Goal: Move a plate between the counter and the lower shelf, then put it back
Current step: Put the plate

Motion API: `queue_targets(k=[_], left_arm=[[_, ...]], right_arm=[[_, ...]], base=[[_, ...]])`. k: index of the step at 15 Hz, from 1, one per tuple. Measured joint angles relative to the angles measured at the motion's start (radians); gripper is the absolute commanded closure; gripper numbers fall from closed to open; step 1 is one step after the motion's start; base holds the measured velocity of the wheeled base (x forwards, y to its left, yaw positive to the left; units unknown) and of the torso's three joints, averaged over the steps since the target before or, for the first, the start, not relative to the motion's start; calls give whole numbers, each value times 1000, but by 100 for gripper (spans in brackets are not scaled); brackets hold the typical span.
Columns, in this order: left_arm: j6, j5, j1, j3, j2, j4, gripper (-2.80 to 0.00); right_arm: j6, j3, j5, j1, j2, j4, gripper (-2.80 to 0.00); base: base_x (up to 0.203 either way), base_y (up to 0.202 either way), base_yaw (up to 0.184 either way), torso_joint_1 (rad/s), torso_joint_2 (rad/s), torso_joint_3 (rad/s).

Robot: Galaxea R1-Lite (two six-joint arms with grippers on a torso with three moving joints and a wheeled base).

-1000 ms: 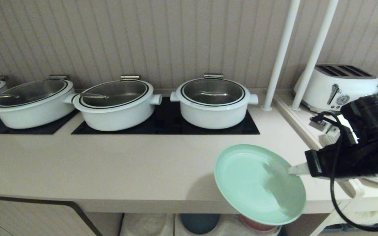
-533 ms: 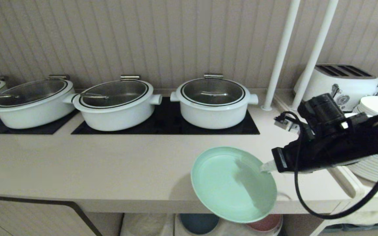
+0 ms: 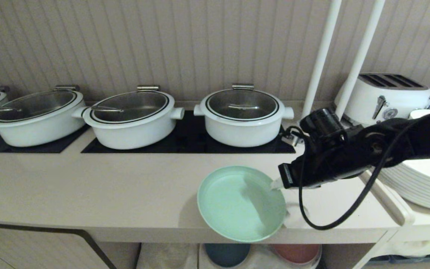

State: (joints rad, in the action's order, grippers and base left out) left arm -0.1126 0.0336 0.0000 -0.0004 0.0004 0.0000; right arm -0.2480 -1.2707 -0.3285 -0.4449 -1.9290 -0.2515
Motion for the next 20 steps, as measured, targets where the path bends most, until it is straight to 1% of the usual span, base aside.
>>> queue_targets(k=[2,4,5,9,13,20], left_arm=[[0,0,0,0,0,0,0],[1,-1,0,0,0,0,0],[0,-1,0,0,0,0,0],[0,0,0,0,0,0,0],[0,0,0,0,0,0,0],[1,0,0,0,0,0,0]], right_arm=[[-1,-27,2,-3,-36,-1,0],[-2,-42,32,-4,-66,0,0],[-11,-49,50,-6,-82,0,0],[-50,-113,80,-25,-139,1,0],[-60,-170,85,-40,-186,-3,0],[-60,-177,98,-42,-208,-4,0]], base=[[0,0,0,0,0,0],[0,0,0,0,0,0],[0,0,0,0,0,0],[0,0,0,0,0,0],[0,0,0,0,0,0],[0,0,0,0,0,0]])
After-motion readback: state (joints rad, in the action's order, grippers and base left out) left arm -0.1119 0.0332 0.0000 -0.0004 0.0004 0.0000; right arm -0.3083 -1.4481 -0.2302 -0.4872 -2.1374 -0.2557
